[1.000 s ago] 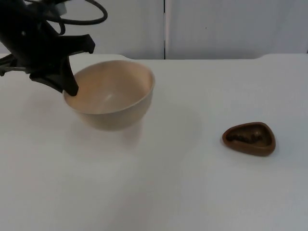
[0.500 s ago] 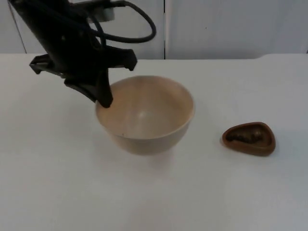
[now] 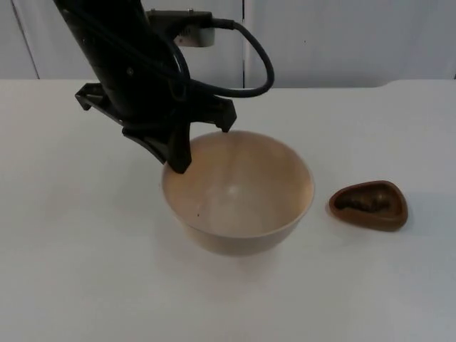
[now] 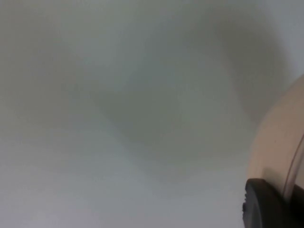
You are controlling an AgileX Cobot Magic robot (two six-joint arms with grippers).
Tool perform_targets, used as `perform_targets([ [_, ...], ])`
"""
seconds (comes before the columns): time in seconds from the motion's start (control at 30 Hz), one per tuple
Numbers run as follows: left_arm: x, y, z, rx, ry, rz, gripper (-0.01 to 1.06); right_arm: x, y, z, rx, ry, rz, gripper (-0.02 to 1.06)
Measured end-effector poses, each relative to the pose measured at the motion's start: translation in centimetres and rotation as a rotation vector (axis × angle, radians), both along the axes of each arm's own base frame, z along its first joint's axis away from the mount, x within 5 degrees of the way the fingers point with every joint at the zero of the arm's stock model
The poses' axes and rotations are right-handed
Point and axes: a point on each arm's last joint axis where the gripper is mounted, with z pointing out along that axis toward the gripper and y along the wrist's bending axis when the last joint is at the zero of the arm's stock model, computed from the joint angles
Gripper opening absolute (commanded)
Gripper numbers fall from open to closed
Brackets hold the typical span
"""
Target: Pick up the bowl with the left hand and pour the coffee beans from the cup into the bowl with the right hand.
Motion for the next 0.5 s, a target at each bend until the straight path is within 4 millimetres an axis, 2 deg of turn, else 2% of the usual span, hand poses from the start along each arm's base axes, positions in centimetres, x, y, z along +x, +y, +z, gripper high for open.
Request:
perform_targets([
  [0.5, 0.03, 0.02, 0.0, 0.003, -0.004, -0.003, 0.0, 0.0, 0.0, 0.0, 0.0, 0.0, 0.0, 1.05],
])
